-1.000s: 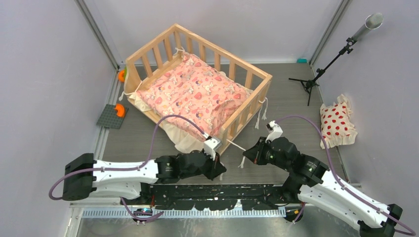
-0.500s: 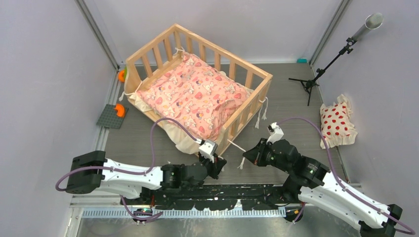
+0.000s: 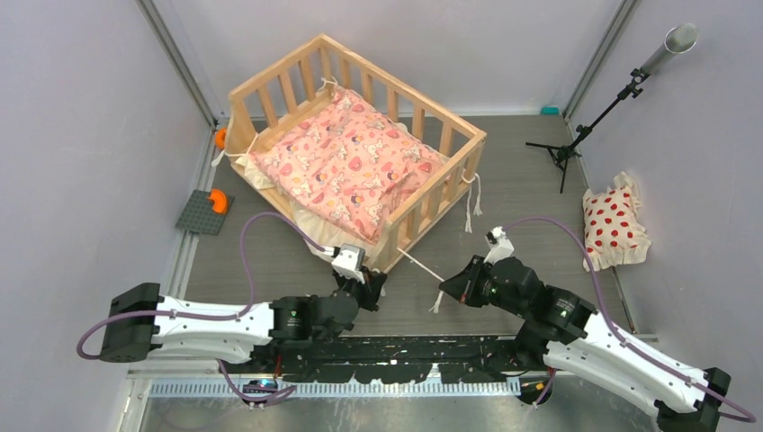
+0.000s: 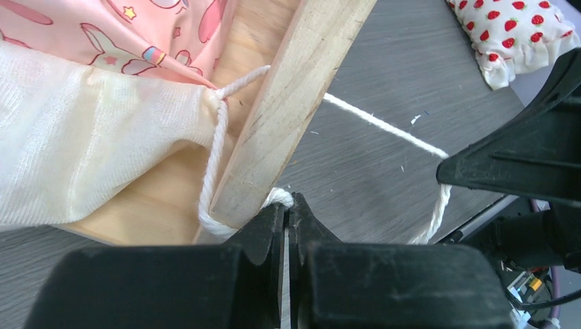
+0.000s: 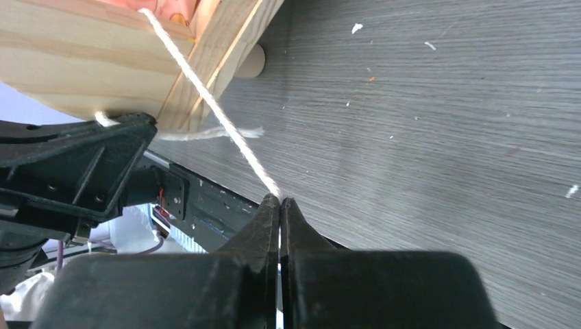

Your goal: Set up the pet bed

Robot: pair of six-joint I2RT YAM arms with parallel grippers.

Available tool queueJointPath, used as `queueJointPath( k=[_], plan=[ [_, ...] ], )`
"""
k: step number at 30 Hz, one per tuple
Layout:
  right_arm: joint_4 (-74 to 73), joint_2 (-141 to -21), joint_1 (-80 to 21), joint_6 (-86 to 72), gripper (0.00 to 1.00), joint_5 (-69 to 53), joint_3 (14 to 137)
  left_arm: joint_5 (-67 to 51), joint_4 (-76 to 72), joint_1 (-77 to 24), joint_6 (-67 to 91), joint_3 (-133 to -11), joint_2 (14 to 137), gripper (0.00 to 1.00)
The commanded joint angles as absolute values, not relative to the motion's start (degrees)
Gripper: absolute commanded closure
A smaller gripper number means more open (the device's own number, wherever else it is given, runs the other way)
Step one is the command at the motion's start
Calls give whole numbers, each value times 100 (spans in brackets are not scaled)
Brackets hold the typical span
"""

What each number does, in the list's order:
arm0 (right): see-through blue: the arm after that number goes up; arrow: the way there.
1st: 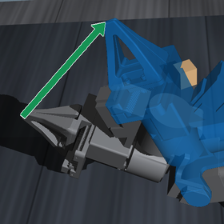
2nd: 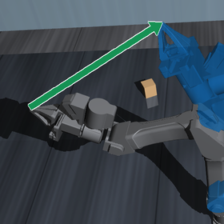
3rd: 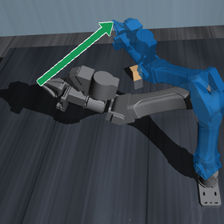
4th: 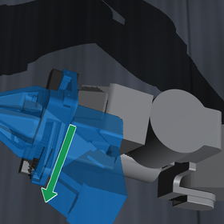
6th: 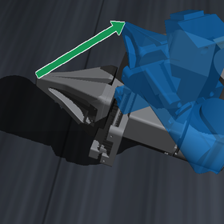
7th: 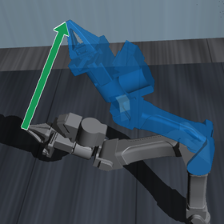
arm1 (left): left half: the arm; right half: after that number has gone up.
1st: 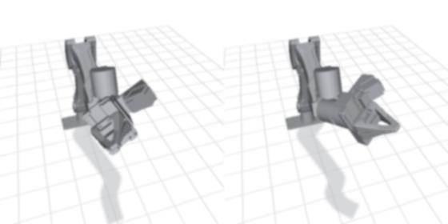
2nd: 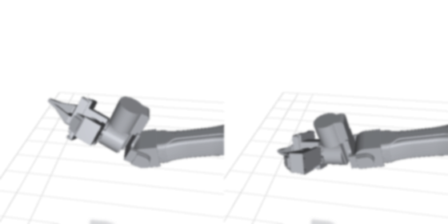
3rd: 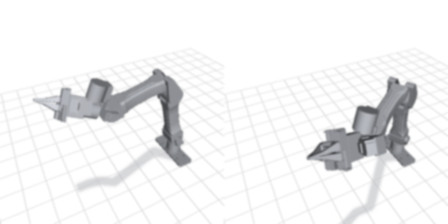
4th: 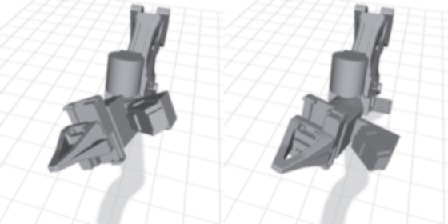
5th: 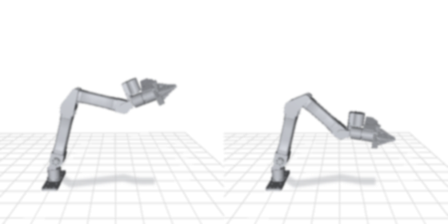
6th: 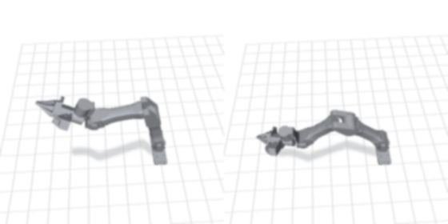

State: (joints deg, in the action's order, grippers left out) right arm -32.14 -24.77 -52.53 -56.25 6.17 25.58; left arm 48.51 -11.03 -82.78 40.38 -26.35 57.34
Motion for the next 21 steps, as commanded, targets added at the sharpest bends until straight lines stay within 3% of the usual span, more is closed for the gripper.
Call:
queueJointPath(
  k=[1,14,21],
  plan=[
    [-2896,-2900,-5429,-5725,99,363,2450,5964,-541,-7993,4164,-2438,5412,100],
    [-1050,-4171,-5947,-5177,99,478,2252,4037,1086,-8006,5595,-1948,4163,100],
    [-36,-4595,-6153,-4970,99,555,2123,4007,1178,-8121,6081,-1506,3730,100]
  ],
)
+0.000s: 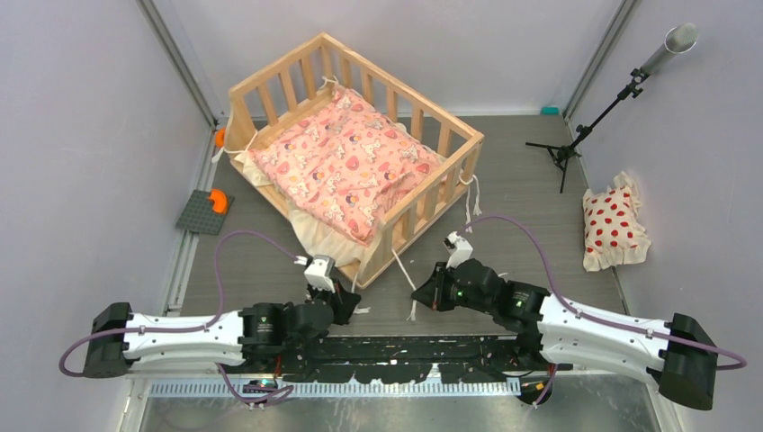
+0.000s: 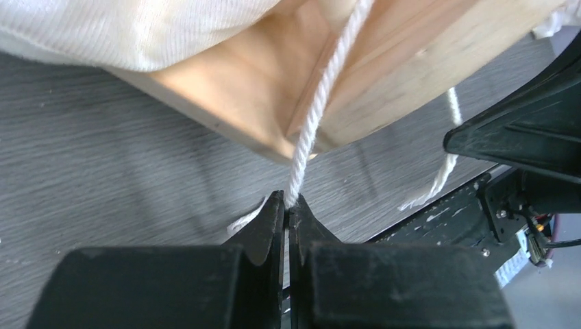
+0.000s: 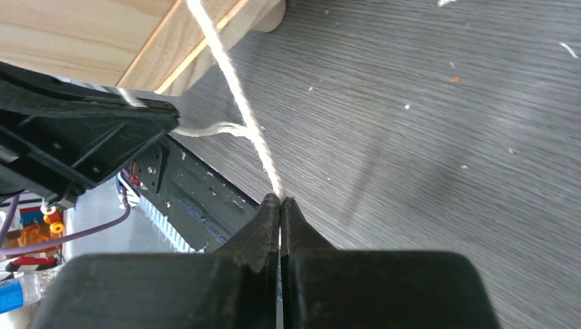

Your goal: Set up the pet bed

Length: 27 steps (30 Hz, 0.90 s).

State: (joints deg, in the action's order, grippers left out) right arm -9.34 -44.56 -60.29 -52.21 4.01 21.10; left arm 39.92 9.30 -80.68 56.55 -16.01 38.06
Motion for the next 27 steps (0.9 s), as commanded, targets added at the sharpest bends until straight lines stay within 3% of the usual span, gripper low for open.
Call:
queueJointPath(
  k=[1,14,20,27],
  plan=[
    [50,-4644,-6183,-4931,99,589,2127,3991,1195,-8122,6094,-1488,3753,100],
    [686,-4800,-6424,-4895,99,940,1793,4294,282,-9060,6251,-1405,4376,100],
    [1278,-4685,-6482,-5027,99,1281,1474,4474,-1023,-9079,5837,-1303,4700,100],
    [1534,-4670,-6495,-5723,99,2041,1428,4087,-1229,-9083,5492,-1676,5123,100]
  ],
)
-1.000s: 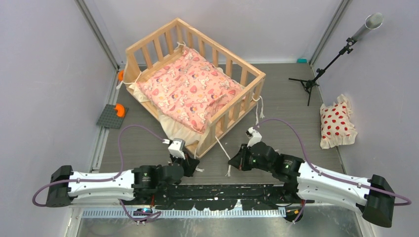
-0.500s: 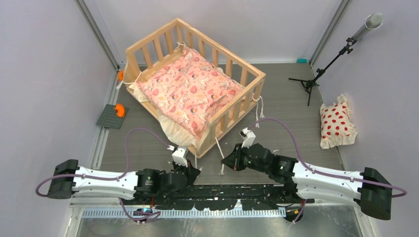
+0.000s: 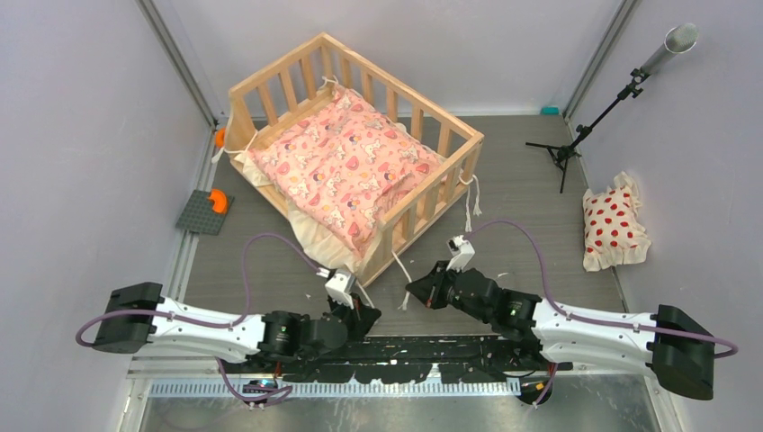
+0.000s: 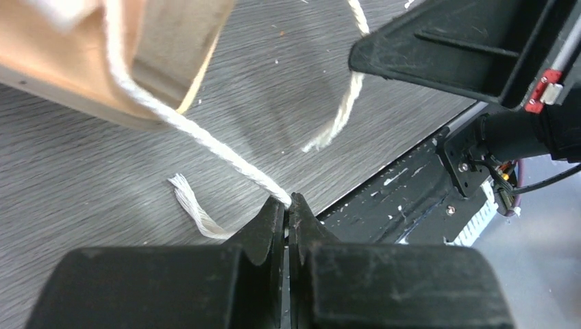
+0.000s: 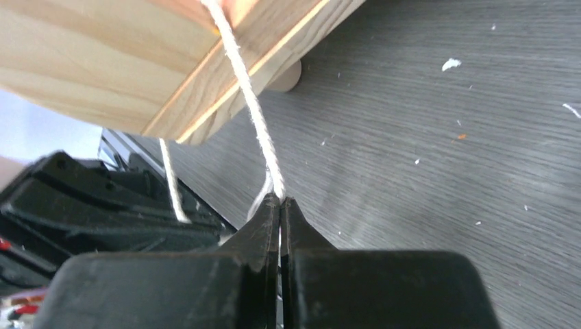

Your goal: Set up the pet bed

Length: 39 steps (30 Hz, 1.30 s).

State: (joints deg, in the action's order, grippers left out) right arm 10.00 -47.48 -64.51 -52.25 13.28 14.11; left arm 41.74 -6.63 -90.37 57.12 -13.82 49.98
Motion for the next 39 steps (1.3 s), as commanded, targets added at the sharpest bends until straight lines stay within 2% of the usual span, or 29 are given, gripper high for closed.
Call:
queueJointPath(
  k=[1,18,28,39],
  plan=[
    [1598,-4713,-6501,-5866,99,2124,1438,4057,-1261,-9082,5500,-1688,5150,100],
    [2113,-6266,-6640,-7554,99,1657,2061,3850,-2065,-9080,5128,-2039,5624,100],
    [1672,-6437,-6680,-7882,99,870,2097,4148,-2294,-9079,4926,-2093,5798,100],
    [636,-5849,-6708,-8048,99,277,2041,4304,-2263,-9080,4922,-2139,5942,95]
  ],
)
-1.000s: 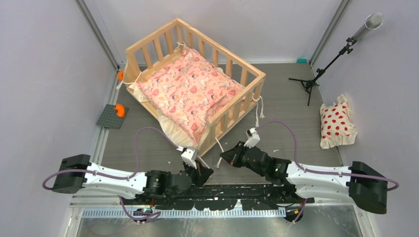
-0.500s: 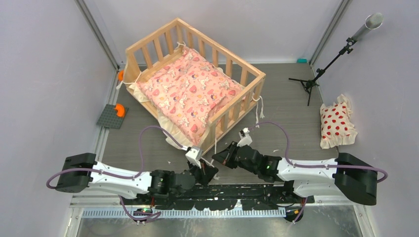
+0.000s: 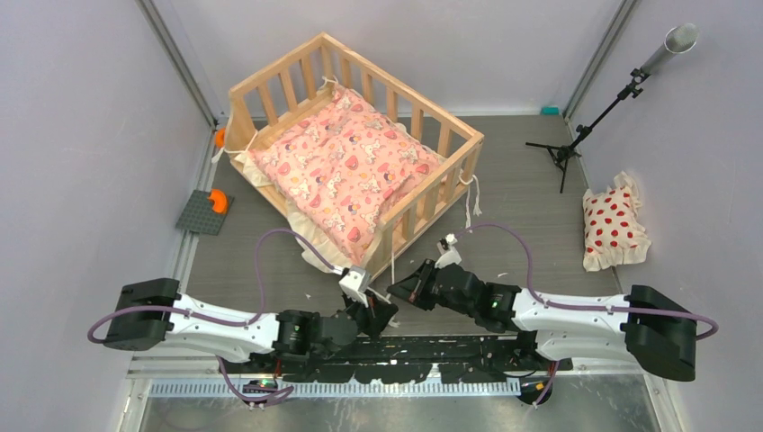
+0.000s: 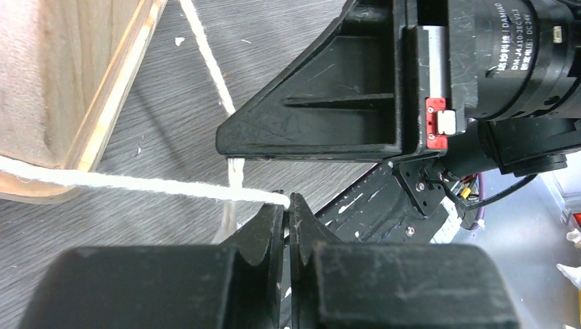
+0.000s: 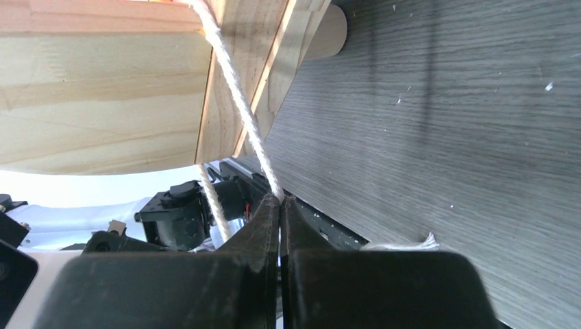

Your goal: Set up the pet bed

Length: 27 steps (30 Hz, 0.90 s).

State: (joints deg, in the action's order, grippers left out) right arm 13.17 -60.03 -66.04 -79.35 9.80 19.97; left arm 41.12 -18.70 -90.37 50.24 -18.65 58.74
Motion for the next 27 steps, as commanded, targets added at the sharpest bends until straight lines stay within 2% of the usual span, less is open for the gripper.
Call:
queueJointPath(
  k=[1,12,22,27],
  plan=[
    [591,-5845,-6703,-8077,99,185,2043,4314,-2266,-9084,4922,-2155,5967,95],
    [273,-5894,-6704,-8185,99,-365,1960,4365,-2324,-9087,4794,-2353,6174,89],
    [-212,-5730,-6707,-8143,99,-466,2005,4352,-2029,-9079,4711,-2504,6235,81],
    [-220,-5563,-6706,-8208,99,-367,1948,4263,-1865,-9079,4741,-2540,6275,80]
  ],
)
